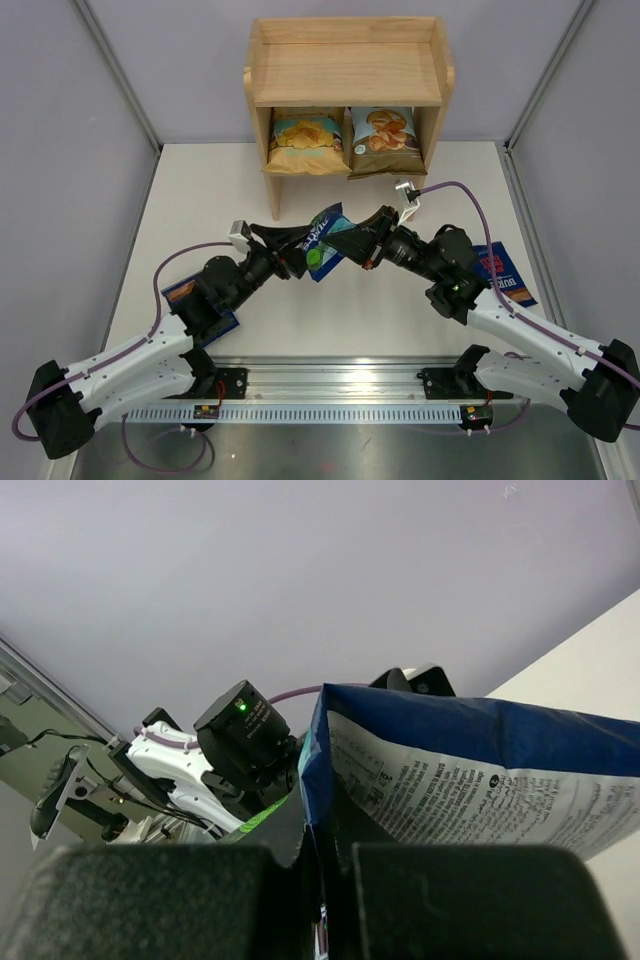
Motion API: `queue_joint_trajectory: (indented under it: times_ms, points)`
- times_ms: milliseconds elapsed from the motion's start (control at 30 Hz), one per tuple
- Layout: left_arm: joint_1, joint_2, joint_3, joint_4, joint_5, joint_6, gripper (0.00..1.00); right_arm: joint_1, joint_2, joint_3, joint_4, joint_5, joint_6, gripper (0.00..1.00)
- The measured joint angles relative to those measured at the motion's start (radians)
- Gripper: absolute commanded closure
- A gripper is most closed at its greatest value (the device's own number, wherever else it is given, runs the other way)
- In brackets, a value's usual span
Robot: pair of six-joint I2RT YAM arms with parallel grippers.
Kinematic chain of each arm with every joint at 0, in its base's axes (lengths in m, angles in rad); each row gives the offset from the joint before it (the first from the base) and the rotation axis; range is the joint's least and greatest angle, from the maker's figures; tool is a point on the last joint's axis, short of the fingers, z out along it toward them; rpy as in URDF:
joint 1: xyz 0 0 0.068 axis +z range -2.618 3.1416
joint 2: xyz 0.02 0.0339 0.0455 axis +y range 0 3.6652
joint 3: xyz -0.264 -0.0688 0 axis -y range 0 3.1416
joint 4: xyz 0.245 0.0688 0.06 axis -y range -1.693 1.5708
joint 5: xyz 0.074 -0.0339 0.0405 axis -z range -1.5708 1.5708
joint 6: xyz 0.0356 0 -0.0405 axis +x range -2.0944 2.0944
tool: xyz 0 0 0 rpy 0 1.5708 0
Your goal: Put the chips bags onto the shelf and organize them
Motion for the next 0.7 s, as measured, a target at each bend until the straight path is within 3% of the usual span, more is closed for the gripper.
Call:
queue_joint_trajectory:
  times_ms: [200, 333, 533, 700]
  points:
    - [0.000, -0.085, -0.028, -0.014, -0.075, 0.049, 0.69, 0.000, -0.010, -0.047, 0.029, -0.010, 0.021, 0.94]
    - [0.000, -0.134, -0.021, -0.036, -0.125, 0.161, 0.85, 0.000, -0.028, -0.066, 0.023, -0.010, 0.029, 0.86]
    - [0.000, -0.116, 0.134, -0.089, -0.162, 0.540, 1.00, -0.001, -0.072, -0.101, 0.023, 0.040, 0.073, 0.67]
    - [-0.007, -0.077, 0.184, -0.006, -0.156, 0.829, 1.00, -0.002, -0.038, -0.135, 0.092, 0.056, 0.146, 0.53]
